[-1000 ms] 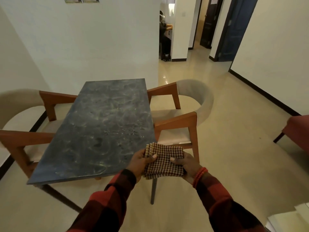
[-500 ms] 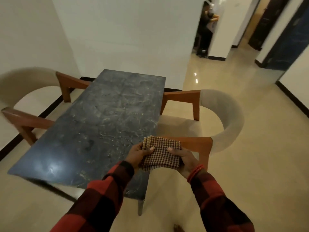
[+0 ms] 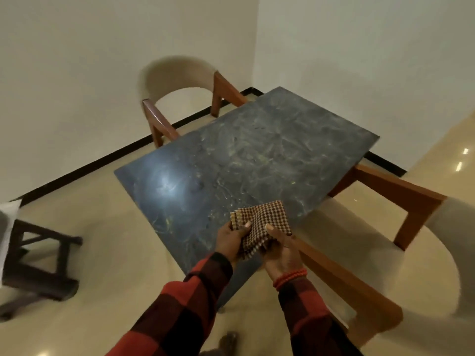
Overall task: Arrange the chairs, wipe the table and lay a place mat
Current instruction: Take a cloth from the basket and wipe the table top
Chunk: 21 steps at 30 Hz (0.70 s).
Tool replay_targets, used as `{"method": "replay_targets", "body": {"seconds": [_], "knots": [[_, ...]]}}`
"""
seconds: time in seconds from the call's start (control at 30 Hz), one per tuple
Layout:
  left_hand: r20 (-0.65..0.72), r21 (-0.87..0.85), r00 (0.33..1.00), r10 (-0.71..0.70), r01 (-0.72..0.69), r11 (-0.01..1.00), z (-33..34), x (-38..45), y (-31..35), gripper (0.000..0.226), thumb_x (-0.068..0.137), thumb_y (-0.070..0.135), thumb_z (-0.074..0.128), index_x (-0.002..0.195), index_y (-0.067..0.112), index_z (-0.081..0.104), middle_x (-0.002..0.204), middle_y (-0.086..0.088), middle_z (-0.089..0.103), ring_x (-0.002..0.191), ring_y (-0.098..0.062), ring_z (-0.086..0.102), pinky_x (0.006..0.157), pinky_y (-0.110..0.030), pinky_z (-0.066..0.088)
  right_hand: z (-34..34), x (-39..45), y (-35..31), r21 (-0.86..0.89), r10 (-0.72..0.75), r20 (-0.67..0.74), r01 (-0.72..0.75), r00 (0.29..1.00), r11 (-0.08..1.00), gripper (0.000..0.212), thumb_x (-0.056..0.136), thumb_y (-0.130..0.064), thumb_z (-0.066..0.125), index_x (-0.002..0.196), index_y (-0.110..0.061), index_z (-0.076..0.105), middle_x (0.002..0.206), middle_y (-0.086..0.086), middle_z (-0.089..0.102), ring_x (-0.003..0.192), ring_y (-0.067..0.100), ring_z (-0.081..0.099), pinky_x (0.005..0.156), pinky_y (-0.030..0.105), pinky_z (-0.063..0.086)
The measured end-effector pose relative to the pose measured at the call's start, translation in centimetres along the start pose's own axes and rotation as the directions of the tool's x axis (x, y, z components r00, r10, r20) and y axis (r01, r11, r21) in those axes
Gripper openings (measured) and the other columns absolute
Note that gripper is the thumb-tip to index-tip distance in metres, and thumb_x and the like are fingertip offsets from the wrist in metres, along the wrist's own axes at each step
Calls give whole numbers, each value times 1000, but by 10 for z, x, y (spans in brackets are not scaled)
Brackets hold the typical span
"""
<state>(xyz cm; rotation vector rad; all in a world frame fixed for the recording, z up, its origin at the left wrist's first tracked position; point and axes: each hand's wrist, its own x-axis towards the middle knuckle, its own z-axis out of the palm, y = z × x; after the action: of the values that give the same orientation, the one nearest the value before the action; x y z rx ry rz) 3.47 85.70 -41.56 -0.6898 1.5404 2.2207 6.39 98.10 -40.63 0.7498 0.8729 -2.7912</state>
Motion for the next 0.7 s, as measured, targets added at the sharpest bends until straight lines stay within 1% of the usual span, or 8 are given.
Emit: {"method": "replay_targets", "body": {"seconds": [0.07, 0.17, 0.27, 0.37, 0.43, 0.5, 0.6, 0.7], "knots": [[-63, -5, 997, 44, -45, 999, -3, 13, 4, 19, 95, 8, 66, 112, 16, 67, 116, -11, 73, 109, -28, 69, 100, -50, 54, 8, 17, 1, -31, 31, -39, -32, 999, 999, 53, 75, 6, 65, 128, 1, 61, 121, 19, 69, 112, 35, 64, 98, 47, 53], [-102, 7, 988, 113, -112, 994, -12, 32, 17, 23, 95, 6, 66, 115, 17, 66, 121, -12, 71, 112, -29, 68, 99, -50, 54, 28, 40, -4, -98, 41, -75, -48, 996, 994, 37, 80, 9, 60, 116, 4, 64, 110, 19, 71, 101, 32, 67, 80, 36, 60], [-135, -19, 978, 161, -165, 986, -17, 48, 30, 29, 95, 4, 64, 122, 12, 64, 122, -11, 70, 111, -26, 68, 96, -45, 56, 46, 59, -9, -46, 52, -69, -55, 996, 997, 43, 78, 7, 62, 122, 6, 62, 116, 21, 68, 105, 33, 65, 95, 41, 55], [-138, -100, 977, 161, -175, 979, -16, 60, 39, 35, 95, 2, 62, 130, 8, 61, 121, -10, 71, 109, -25, 69, 83, -35, 62, 60, 72, -3, -23, 29, -43, -30, 999, 999, 43, 78, 4, 66, 121, 2, 64, 113, 18, 71, 100, 31, 70, 87, 42, 59], [-133, -129, 978, 160, -178, 976, -14, 73, 45, 37, 95, 2, 62, 132, 9, 60, 122, -10, 71, 109, -25, 70, 77, -33, 61, 68, 84, 5, -31, 37, -51, -39, 998, 999, 52, 79, 0, 69, 129, 2, 60, 124, 23, 68, 111, 38, 67, 98, 49, 55], [-145, -139, 977, 158, -178, 974, -15, 84, 47, 37, 95, 3, 63, 132, 9, 60, 122, -9, 72, 111, -26, 70, 84, -39, 61, 76, 98, 12, -51, 62, -48, -64, 997, 997, 55, 81, -7, 71, 133, 3, 57, 128, 25, 65, 119, 42, 62, 106, 55, 48], [-217, -143, 963, 158, -191, 971, -22, 97, 46, 39, 91, 5, 68, 130, 8, 62, 122, -10, 72, 114, -29, 68, 97, -50, 56, 92, 123, 18, -94, 110, -102, -120, 989, 988, 46, 88, -13, 68, 129, 5, 58, 123, 26, 68, 112, 42, 65, 99, 56, 52], [-319, -148, 934, 160, -216, 965, -35, 114, 48, 40, 88, 4, 71, 127, 6, 64, 121, -12, 72, 114, -31, 68, 101, -55, 52, 108, 153, 35, -177, 126, -137, -149, 983, 973, 62, 77, -15, 76, 132, 7, 57, 128, 29, 64, 116, 46, 63, 101, 60, 50]]}}
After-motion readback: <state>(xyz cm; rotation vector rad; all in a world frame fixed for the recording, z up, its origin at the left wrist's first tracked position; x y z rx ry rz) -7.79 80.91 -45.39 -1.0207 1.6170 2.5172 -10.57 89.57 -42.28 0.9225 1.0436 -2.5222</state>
